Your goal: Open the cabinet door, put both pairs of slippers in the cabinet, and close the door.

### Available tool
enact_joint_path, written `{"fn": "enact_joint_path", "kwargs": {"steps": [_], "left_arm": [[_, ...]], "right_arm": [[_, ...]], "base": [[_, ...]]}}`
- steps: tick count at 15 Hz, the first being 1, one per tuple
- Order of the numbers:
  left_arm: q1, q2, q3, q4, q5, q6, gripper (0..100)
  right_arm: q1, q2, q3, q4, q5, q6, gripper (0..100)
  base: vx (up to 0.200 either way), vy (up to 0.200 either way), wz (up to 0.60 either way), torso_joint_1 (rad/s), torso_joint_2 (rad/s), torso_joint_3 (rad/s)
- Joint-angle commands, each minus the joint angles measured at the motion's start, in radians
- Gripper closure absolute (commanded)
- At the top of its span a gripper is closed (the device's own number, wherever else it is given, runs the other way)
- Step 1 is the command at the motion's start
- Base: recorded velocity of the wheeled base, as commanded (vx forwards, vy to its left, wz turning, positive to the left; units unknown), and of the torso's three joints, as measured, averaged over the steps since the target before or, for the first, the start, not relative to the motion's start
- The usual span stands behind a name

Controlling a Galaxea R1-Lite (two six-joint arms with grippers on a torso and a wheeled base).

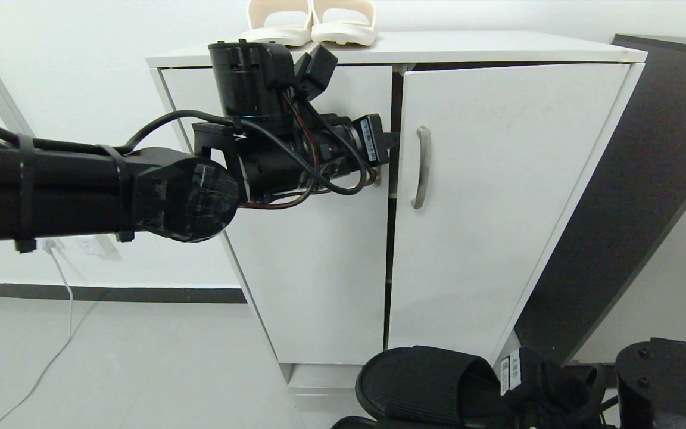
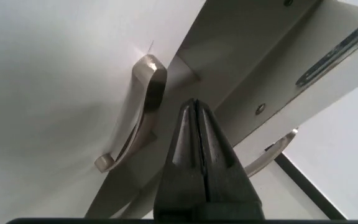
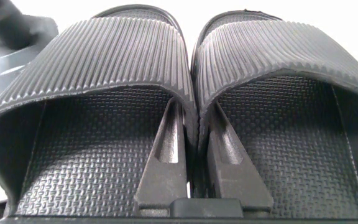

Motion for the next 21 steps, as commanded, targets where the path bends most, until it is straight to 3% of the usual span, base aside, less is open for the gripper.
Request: {"fn": "enact_joint_path", "kwargs": {"steps": [1,5,7,11,12,14,16,19,20,21], "left_arm": [[0.001,0.005,-0.003,-0.003,-0.001,-0.001,100],[0.000,0.019,-0.001,-0.037,0.001,-0.002,100],[-0.066,-0.001,0.034,-0.047,0.002,-0.010,100],[-0.226,-0.073,0.194,-0.211,0.002,-0.009,100],[-0.232,-0.078,0.200,-0.236,0.007,-0.007,100],[-0.218,-0.076,0.200,-0.273,0.012,-0.009,100],[-0.142,-0.076,0.226,-0.276,0.013,-0.006,100],[-0.049,-0.211,0.310,-0.238,0.022,0.008,100],[-0.026,-0.303,0.344,-0.159,0.055,0.025,100],[-0.002,-0.386,0.375,-0.072,0.121,0.065,100]], "right_arm": [[0.007,-0.012,0.010,0.000,0.003,-0.001,100],[0.016,-0.007,0.016,0.001,0.002,-0.001,100],[0.019,-0.012,0.025,0.001,0.002,-0.002,100],[0.073,-0.027,0.044,0.000,0.000,-0.004,100],[0.080,-0.029,0.044,-0.002,-0.003,-0.004,100],[0.080,-0.026,0.041,-0.003,-0.003,-0.010,100],[0.053,-0.003,0.012,-0.003,-0.017,-0.007,100],[-0.056,0.076,-0.102,-0.002,-0.250,0.059,100],[-0.070,0.103,-0.146,0.000,-0.331,0.116,100],[-0.085,0.132,-0.183,0.003,-0.376,0.150,100]], "base": [[0.000,0.000,0.00,0.000,0.00,0.000],[-0.150,0.000,0.00,0.004,0.00,0.001],[-0.200,0.000,0.00,0.002,0.00,0.002],[-0.200,0.000,0.00,0.000,0.00,0.000],[0.000,0.000,0.00,0.000,0.00,0.000],[0.000,0.000,0.00,0.000,0.00,0.000],[0.000,0.000,0.00,0.000,0.00,0.000],[0.000,0.000,0.00,0.000,0.00,0.000],[0.000,0.000,0.00,0.000,0.00,0.000],[0.000,0.000,0.00,0.000,0.00,0.000]]}}
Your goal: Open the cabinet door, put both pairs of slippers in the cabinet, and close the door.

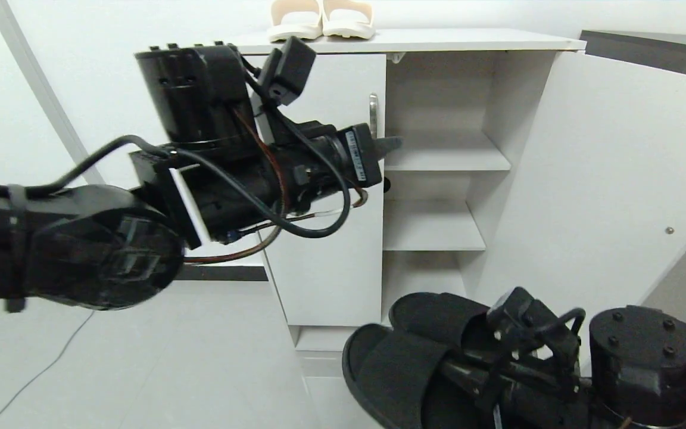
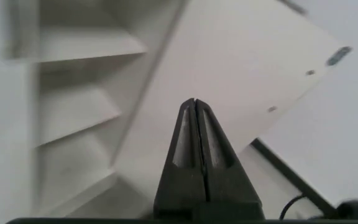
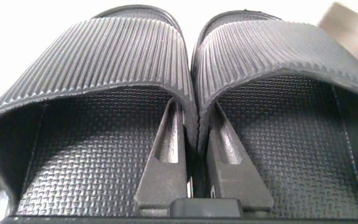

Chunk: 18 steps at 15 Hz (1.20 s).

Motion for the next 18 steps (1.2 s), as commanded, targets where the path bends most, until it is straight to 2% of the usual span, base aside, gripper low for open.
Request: {"fn": "enact_joint_path", "kwargs": {"steps": [1,2,3,4,5,6,7,9,10,11,13,16,17,18], "left_arm": [[0.068,-0.242,0.098,0.159,0.114,0.059,100],[0.097,-0.374,0.198,0.256,0.252,0.089,100],[0.108,-0.466,0.271,0.276,0.341,0.102,100],[0.108,-0.529,0.324,0.279,0.398,0.112,100],[0.166,-0.649,0.414,0.283,0.481,0.146,100],[0.247,-0.716,0.468,0.286,0.488,0.175,100],[0.356,-0.808,0.535,0.288,0.502,0.226,100],[0.485,-0.972,0.659,0.288,0.583,0.270,100],[0.502,-1.009,0.689,0.291,0.597,0.275,100],[0.560,-1.139,0.793,0.328,0.613,0.278,100],[0.623,-1.288,0.908,0.391,0.611,0.277,100],[0.639,-1.437,1.057,0.446,0.587,0.283,100],[0.640,-1.504,1.124,0.452,0.557,0.292,100],[0.640,-1.534,1.147,0.455,0.550,0.300,100]], "right_arm": [[-0.046,0.086,-0.078,0.006,-0.059,0.036,100],[-0.073,0.134,-0.118,0.008,-0.168,0.037,100],[-0.089,0.163,-0.153,0.008,-0.220,0.042,100],[-0.101,0.181,-0.170,0.008,-0.251,0.044,100],[-0.118,0.217,-0.193,0.008,-0.309,0.044,100],[-0.122,0.227,-0.193,0.006,-0.327,0.044,100],[-0.122,0.231,-0.192,0.005,-0.329,0.045,100],[-0.122,0.227,-0.192,0.005,-0.332,0.044,100],[-0.122,0.227,-0.192,0.005,-0.332,0.044,100],[-0.124,0.231,-0.190,0.005,-0.332,0.044,100],[-0.122,0.232,-0.190,0.005,-0.332,0.044,100],[-0.121,0.234,-0.189,0.005,-0.332,0.044,100],[-0.116,0.235,-0.184,0.005,-0.330,0.042,100],[-0.115,0.237,-0.184,0.005,-0.332,0.042,100]], "base": [[0.000,0.000,0.00,0.000,0.00,0.000],[0.000,0.000,0.00,0.000,0.00,0.000],[0.000,0.000,0.00,0.000,0.00,0.000],[0.000,0.000,0.00,0.000,0.00,0.000],[0.000,0.000,0.00,0.000,0.00,0.000],[0.000,0.000,0.00,0.000,0.00,0.000],[0.000,0.000,0.00,0.000,0.00,0.000],[0.000,0.000,0.00,0.000,0.00,0.000],[0.000,0.000,0.00,0.000,0.00,0.000],[0.000,0.000,0.00,0.000,0.00,0.000],[0.000,0.000,0.00,0.000,0.00,0.000],[0.000,0.000,0.00,0.000,0.00,0.000],[0.000,0.000,0.00,0.000,0.00,0.000],[0.000,0.000,0.00,0.000,0.00,0.000]]}}
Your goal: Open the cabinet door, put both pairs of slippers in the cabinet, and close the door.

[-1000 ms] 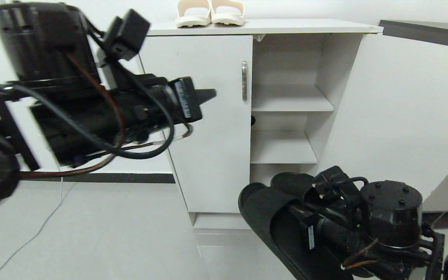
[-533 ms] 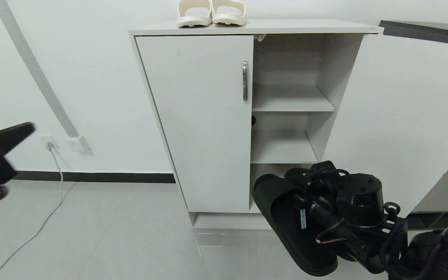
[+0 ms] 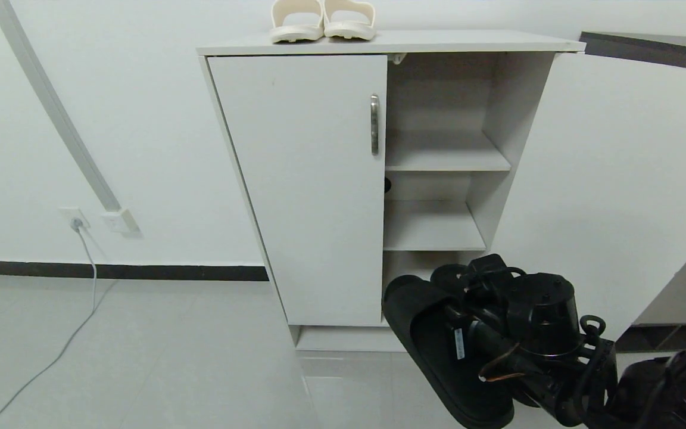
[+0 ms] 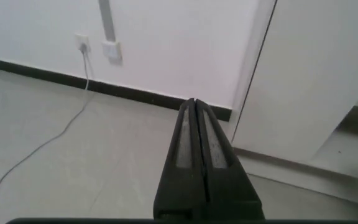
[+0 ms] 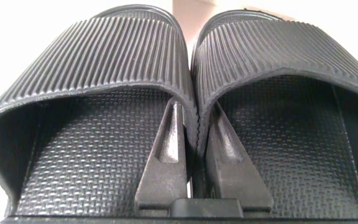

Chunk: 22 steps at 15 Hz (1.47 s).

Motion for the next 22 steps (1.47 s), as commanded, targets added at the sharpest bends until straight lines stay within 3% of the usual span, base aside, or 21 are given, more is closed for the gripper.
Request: {"fn": "enact_joint_path", "kwargs": {"steps": [1,5,9,10,16,19,22], "left_arm": [[0.013,-0.211,0.115,0.035,-0.019,0.013,100],[0.042,-0.301,0.138,0.112,-0.025,0.005,100],[0.041,-0.301,0.141,0.152,-0.340,0.008,100],[0.042,-0.301,0.144,0.141,-0.359,0.016,100],[0.042,-0.301,0.144,0.141,-0.358,0.017,100],[0.041,-0.301,0.144,0.139,-0.347,0.007,100],[0.042,-0.301,0.144,0.139,-0.347,0.007,100]], "right_arm": [[0.006,0.007,0.005,-0.003,0.000,-0.001,100],[0.009,0.020,0.010,-0.004,0.000,0.001,100],[0.015,0.021,0.017,-0.004,0.000,0.001,100],[0.015,0.020,0.017,-0.006,0.000,0.001,100],[0.072,0.023,-0.020,-0.003,-0.006,0.027,100],[0.078,0.078,-0.095,-0.001,-0.095,0.029,100],[0.089,0.201,-0.230,0.007,-0.253,0.075,100]], "base": [[0.000,0.000,0.00,0.000,0.00,0.000],[0.000,0.000,0.00,0.000,0.00,0.000],[0.000,0.000,0.00,0.000,0.00,0.000],[0.000,0.000,0.00,0.000,0.00,0.000],[0.000,0.000,0.00,0.000,0.00,0.000],[0.000,0.000,0.00,0.000,0.00,0.000],[0.000,0.000,0.00,0.000,0.00,0.000]]}}
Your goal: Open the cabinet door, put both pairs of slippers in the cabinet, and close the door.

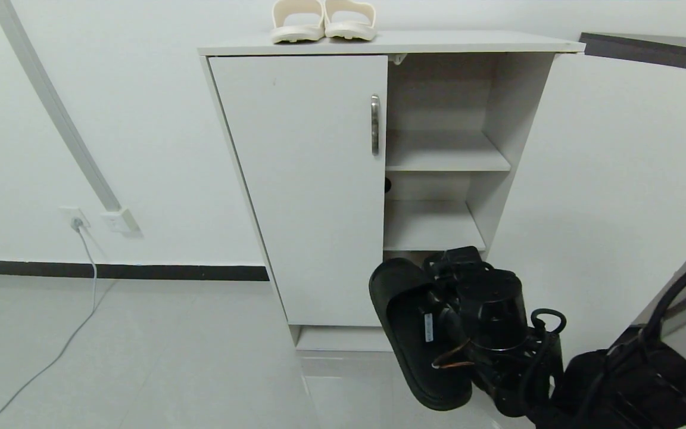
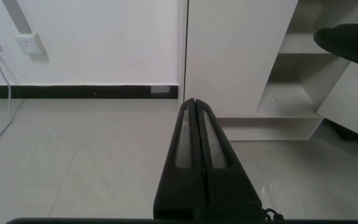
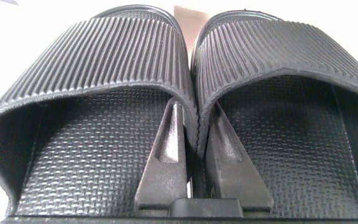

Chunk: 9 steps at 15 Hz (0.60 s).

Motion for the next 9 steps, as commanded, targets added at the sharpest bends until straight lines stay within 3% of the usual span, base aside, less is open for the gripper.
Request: {"fn": "enact_joint_path", "kwargs": {"steps": [1,4,9], "left_arm": [[0.001,0.003,0.000,-0.001,0.001,0.000,100],[0.001,0.003,0.000,-0.001,0.001,0.001,100],[0.000,0.003,0.000,-0.001,0.001,0.003,100]], "right_arm": [[0.007,0.102,-0.084,0.007,-0.073,0.012,100],[0.014,0.107,-0.093,0.007,-0.107,0.012,100],[0.013,0.113,-0.094,0.006,-0.117,0.013,100]], "base": [[0.000,0.000,0.00,0.000,0.00,0.000],[0.000,0.000,0.00,0.000,0.00,0.000],[0.000,-0.200,0.00,0.001,0.00,-0.002]]}}
